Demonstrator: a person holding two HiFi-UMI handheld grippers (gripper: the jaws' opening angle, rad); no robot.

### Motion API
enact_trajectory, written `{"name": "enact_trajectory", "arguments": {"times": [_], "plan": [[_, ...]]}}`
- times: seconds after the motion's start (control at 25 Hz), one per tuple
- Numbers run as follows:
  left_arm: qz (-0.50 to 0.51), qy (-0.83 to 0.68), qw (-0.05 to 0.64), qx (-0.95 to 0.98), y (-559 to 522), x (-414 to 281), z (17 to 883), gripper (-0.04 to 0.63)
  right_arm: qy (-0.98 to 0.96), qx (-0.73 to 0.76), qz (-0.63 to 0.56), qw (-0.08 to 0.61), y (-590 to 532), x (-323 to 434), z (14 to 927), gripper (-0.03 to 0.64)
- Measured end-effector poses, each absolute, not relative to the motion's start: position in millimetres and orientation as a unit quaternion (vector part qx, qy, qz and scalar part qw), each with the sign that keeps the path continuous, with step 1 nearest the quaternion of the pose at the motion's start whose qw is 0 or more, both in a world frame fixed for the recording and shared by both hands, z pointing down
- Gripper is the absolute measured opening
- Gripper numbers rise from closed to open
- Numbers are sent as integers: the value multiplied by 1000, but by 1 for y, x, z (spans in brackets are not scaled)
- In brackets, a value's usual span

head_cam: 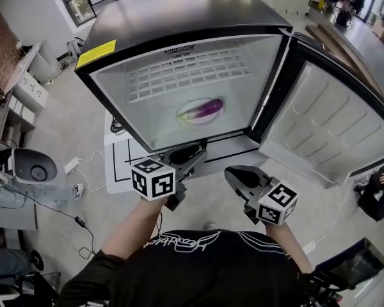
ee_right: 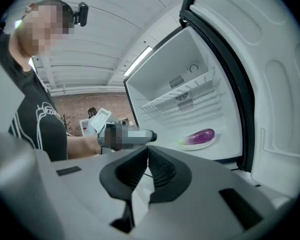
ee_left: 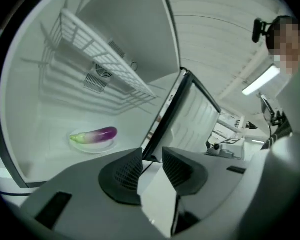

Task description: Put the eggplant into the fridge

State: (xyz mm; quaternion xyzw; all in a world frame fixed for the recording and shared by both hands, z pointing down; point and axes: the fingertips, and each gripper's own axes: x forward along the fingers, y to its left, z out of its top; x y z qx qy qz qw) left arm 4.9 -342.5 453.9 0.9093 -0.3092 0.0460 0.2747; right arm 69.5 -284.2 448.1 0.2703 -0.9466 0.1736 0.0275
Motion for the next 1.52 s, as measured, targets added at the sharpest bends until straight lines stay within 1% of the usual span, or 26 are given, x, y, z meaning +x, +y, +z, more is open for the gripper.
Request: {"name": "enact_trajectory", "arguments": {"times": [0.12, 0.2, 0.36, 0.52, 0.6, 0.68, 0.8, 0.92, 1.08, 1.28, 1.52], "plan": [[9, -282, 256, 925, -306, 0, 425, 21, -947, 275, 165, 21, -266, 63, 435, 8], [-11, -264, 247, 932, -281, -7, 409, 11, -948, 277, 158, 18, -250, 57, 427, 8], [-8, -224, 221, 949, -224, -18, 388, 9, -950, 282, 131, 26, -215, 42, 413, 8], [21, -208, 173, 962, -170, -31, 376, 9, -952, 283, 113, 15, -176, 22, 395, 8], [25, -203, 163, 965, -144, -38, 370, 9, -953, 280, 110, 15, -152, 10, 386, 8], [21, -198, 160, 967, -118, -46, 366, 8, -954, 279, 105, 20, -127, -1, 384, 8], [15, -193, 158, 968, -84, -58, 360, 9, -957, 276, 90, 5, -96, -15, 380, 8], [13, -188, 157, 969, -52, -70, 356, 9, -955, 286, 81, 19, -65, -26, 381, 8], [22, -181, 145, 972, -9, -85, 360, 9, -954, 291, 72, 20, -23, -44, 383, 8], [23, -195, 128, 972, 24, -102, 361, 8, -954, 290, 69, 35, 25, -60, 382, 8], [22, -192, 137, 972, 52, -113, 370, 8, -947, 312, 66, 34, 58, -70, 385, 8]]}}
